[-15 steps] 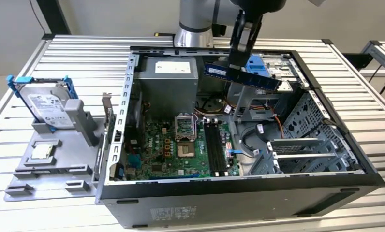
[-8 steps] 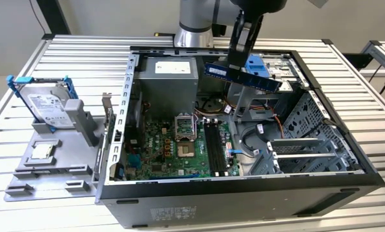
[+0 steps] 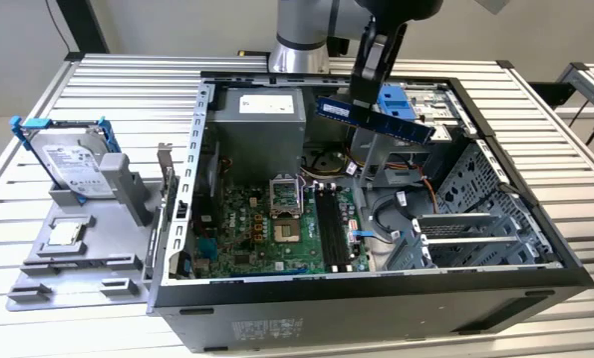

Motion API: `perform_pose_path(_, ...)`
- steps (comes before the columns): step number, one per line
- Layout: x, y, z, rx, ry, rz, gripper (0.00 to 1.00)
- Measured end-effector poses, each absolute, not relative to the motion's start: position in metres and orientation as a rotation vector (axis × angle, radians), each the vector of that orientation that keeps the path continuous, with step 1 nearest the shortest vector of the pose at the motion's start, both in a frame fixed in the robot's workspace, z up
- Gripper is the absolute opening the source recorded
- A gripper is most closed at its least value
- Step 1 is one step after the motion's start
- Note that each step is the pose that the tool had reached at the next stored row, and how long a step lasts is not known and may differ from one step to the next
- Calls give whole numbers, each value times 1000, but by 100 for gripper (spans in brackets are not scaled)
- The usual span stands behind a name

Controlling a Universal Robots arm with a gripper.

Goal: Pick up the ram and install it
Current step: 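Insert the ram into the slot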

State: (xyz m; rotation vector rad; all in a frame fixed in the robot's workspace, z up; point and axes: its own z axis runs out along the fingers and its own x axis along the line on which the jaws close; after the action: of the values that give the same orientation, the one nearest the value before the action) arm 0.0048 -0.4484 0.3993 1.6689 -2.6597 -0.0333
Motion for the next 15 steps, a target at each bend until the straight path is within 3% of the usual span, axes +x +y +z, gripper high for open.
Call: perform_pose_path(15, 5, -449, 399, 1610, -2696, -33, 0)
